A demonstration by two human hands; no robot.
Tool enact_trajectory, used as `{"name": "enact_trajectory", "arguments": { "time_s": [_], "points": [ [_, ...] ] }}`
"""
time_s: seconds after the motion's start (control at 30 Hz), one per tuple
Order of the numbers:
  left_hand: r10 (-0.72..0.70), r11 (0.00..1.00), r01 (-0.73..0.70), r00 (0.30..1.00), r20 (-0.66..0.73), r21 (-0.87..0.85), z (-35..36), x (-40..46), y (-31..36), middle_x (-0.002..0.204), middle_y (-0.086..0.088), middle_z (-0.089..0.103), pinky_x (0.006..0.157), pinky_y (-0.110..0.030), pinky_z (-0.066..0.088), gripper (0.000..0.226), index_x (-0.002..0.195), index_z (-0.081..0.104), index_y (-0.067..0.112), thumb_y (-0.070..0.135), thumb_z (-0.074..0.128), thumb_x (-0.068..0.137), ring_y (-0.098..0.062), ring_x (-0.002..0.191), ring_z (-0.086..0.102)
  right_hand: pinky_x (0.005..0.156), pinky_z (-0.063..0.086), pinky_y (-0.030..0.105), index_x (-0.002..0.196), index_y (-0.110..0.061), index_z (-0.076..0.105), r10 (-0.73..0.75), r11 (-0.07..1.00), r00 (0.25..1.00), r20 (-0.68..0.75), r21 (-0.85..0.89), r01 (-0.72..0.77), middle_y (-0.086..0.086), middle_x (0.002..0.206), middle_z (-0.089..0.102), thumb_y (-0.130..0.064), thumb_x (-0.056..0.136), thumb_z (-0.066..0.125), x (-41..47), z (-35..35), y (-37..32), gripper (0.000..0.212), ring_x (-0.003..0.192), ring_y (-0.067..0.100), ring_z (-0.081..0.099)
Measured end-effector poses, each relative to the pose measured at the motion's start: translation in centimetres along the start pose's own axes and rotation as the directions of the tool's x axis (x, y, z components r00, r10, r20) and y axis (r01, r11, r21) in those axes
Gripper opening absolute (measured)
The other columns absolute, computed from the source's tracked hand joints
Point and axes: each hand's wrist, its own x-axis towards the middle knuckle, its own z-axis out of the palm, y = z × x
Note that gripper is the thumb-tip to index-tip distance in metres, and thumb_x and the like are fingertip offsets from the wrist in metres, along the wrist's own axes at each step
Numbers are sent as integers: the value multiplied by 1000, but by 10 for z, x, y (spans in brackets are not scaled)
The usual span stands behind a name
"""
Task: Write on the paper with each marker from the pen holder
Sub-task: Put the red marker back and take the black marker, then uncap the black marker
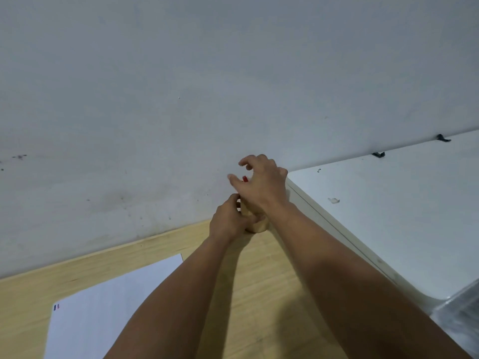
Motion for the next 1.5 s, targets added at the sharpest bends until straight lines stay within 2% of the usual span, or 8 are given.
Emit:
{"name": "enact_trajectory", "arguments": {
  "time_s": [0.1,0.27,0.67,0.83,1.0,1.13,1.27,1.5],
  "points": [
    [-11,1000,11,1000,-1,10,-1,-2,1,113,10,70,86,-41,59,85,128,58,25,67,77,57,-15,100,69,113,26,53,102,-31,77,28,958,989,145,-287,15,-7,110,71,-48,91,66,4,-2,-9,23,117,22,62],
    [-15,1000,15,1000,6,5,1,-2,1,122,7,70,89,-44,58,85,132,56,24,63,80,60,-17,106,68,101,27,50,89,-26,76,92,942,985,146,-332,-38,-6,94,76,-31,93,62,3,0,-9,15,100,23,69],
    [-20,1000,20,1000,1,5,-56,-45,-6,147,-7,59,100,-32,47,88,160,33,19,48,75,88,-24,128,61,84,62,47,96,-19,80,-44,912,977,-208,392,125,-5,77,77,-38,102,69,7,-79,-77,23,76,18,74],
    [-19,999,13,988,-155,-42,-129,-98,-21,113,4,73,78,-22,50,48,129,67,21,52,68,93,-13,102,68,57,55,28,121,-17,80,-63,766,990,124,642,-32,0,78,58,-32,108,64,-37,-66,-118,25,51,-2,54],
    [-134,984,89,940,-313,-153,-203,-154,-68,96,4,76,88,-42,58,43,101,73,19,57,54,98,-13,91,74,58,51,26,136,-14,72,-78,747,852,517,597,-294,4,91,60,-2,102,59,-89,-14,-145,38,64,14,55],
    [-163,976,91,910,-382,-200,-249,-190,-93,88,0,76,75,-34,51,53,93,73,13,61,50,99,-13,74,72,57,55,23,126,-10,73,-185,704,764,618,626,-336,11,105,81,-12,98,76,-128,18,-177,28,69,16,75],
    [-176,975,110,913,-368,-194,-280,-214,-107,62,-3,63,71,-38,53,72,66,61,6,69,45,97,-19,58,58,52,47,24,121,-18,78,-300,750,674,675,603,-271,3,95,83,-30,105,70,-152,52,-212,22,58,14,63],
    [-160,979,108,933,-322,-174,-307,-228,-124,65,-8,44,61,-32,47,63,52,59,19,60,50,100,-20,60,44,52,45,23,99,-6,82,-341,718,674,656,644,-264,8,90,84,-24,98,80,-160,91,-255,18,55,13,61]
  ]
}}
